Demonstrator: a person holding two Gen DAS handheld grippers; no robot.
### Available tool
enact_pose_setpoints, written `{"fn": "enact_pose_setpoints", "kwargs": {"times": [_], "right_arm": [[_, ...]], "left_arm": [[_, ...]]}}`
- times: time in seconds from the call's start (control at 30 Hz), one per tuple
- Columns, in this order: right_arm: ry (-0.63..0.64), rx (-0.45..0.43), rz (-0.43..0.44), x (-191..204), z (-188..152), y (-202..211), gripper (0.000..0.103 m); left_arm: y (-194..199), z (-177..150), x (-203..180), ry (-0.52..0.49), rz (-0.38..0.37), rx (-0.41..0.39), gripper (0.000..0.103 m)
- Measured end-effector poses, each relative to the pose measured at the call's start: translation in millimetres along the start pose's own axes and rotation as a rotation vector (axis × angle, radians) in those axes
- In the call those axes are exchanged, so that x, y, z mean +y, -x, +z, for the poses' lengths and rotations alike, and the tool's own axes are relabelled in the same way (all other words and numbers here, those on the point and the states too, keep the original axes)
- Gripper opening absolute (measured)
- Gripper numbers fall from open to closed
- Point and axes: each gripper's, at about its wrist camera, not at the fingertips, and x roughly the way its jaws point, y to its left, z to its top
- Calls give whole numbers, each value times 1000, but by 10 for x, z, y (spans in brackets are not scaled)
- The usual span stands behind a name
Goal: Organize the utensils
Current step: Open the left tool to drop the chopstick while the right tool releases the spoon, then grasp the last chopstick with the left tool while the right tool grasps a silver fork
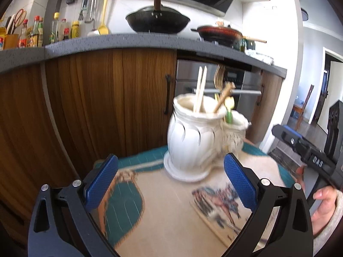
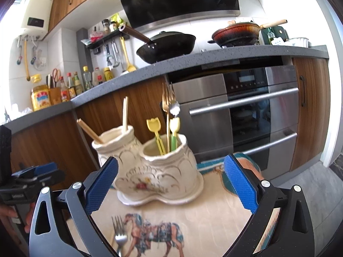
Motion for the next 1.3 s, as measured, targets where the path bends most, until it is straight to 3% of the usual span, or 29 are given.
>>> {"fn": "enact_pose_setpoints", "kwargs": {"times": [0.67,1.07,1.23,1.3], "right_arm": [[21,75,4,6,-201,118,98],[20,102,-8,-8,-210,66,98],[27,107,-9,2,-215,55,98],[27,111,-8,2,-220,49,98]], "left_arm": [[-255,-829,-345,-67,1,302,97],[-390,-942,-453,-57,4,373,96],[-424,-989,-549,-95,-3,403,81],[-411,-996,-606,-126,-12,400,68]]}}
